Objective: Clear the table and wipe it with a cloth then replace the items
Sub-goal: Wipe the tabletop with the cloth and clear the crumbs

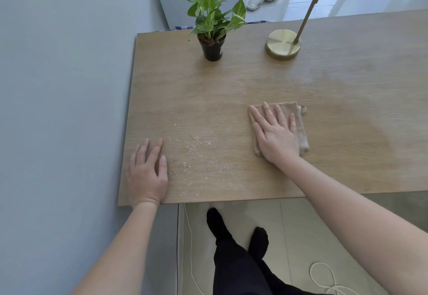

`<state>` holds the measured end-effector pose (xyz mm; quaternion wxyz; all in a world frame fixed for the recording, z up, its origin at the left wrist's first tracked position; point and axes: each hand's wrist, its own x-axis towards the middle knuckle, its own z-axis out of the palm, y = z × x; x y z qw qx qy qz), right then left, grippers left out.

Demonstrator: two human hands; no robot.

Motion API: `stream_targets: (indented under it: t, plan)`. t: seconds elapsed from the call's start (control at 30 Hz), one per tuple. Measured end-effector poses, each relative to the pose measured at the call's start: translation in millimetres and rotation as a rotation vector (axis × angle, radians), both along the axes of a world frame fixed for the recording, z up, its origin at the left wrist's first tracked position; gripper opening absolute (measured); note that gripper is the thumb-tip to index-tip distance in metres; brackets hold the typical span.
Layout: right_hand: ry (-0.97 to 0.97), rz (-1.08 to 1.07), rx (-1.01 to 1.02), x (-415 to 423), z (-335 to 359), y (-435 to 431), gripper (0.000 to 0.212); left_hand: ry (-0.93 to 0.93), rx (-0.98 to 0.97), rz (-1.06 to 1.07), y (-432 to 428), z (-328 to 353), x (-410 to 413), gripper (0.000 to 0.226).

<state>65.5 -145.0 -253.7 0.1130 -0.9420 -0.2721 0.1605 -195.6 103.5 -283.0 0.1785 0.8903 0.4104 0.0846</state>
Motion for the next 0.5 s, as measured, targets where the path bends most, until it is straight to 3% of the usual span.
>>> stream_targets:
  t: [0.13,0.3,0.37,0.5]
  plan:
    - [0.034,0.185,0.026,-47,-1,34,0.051,0.015,0.004,-0.002,-1,1,-3,0.052]
    - [0.038,0.491,0.013,-76,10,-42,0.048,0.033,0.012,-0.005,0,3,-1,0.049]
    - [0.03,0.464,-0.012,-52,13,-59,0.047,0.041,0.008,-0.002,0,3,-1,0.048]
    - [0.01,0.201,-0.012,-22,9,-21,0.048,0.035,0.011,-0.008,0,1,-2,0.049]
